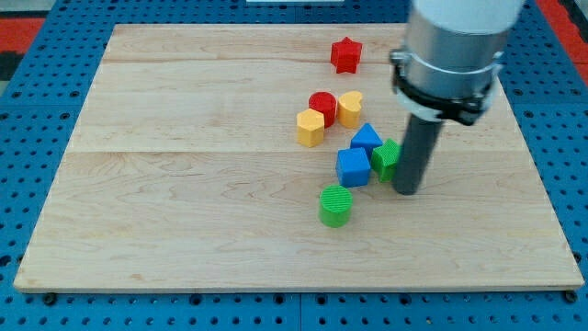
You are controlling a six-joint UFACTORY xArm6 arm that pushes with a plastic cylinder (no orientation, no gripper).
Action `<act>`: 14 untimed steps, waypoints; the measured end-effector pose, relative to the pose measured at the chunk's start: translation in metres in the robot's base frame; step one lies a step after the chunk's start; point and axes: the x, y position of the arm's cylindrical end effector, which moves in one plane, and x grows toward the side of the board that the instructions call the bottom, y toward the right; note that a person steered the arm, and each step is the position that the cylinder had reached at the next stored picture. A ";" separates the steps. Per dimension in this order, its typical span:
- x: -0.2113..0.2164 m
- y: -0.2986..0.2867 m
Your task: Push the yellow heart to the left of the blue triangle
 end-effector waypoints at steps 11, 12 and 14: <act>-0.099 -0.069; -0.104 -0.071; -0.129 -0.028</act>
